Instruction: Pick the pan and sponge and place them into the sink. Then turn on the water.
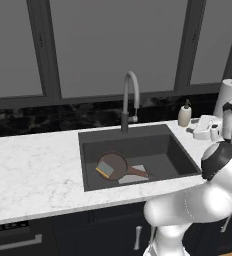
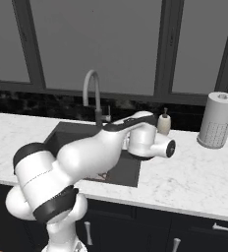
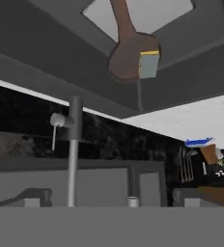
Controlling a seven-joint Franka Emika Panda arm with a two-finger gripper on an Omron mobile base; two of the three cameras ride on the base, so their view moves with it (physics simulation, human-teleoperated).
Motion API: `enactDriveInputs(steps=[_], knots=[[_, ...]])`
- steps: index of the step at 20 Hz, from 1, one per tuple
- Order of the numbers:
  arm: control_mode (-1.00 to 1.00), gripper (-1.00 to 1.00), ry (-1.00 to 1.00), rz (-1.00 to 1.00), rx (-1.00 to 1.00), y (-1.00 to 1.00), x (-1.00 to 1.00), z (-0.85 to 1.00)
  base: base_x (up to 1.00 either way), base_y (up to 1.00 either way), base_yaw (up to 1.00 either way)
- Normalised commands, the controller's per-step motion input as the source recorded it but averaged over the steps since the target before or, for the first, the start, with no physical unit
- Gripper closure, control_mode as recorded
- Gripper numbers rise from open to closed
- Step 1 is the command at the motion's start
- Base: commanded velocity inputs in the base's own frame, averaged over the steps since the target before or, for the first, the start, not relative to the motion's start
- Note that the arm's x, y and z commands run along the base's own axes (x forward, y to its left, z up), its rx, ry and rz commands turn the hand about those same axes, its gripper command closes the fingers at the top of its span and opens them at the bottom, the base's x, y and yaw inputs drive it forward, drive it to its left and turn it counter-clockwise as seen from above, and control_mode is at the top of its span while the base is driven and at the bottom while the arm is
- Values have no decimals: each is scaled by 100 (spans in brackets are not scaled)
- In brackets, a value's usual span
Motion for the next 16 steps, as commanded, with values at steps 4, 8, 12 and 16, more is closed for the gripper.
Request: enactDriveInputs(steps=[4, 8, 12, 16], knots=[[-100, -100, 0, 0, 23, 3, 69, -50, 0, 0, 0], [-100, -100, 0, 0, 11, 13, 66, -41, 0, 0, 0], [-100, -100, 1, 0, 15, 6, 61, -9, 0, 0, 0], [-100, -100, 0, 0, 12, 18, 54, 0, 0, 0, 0]])
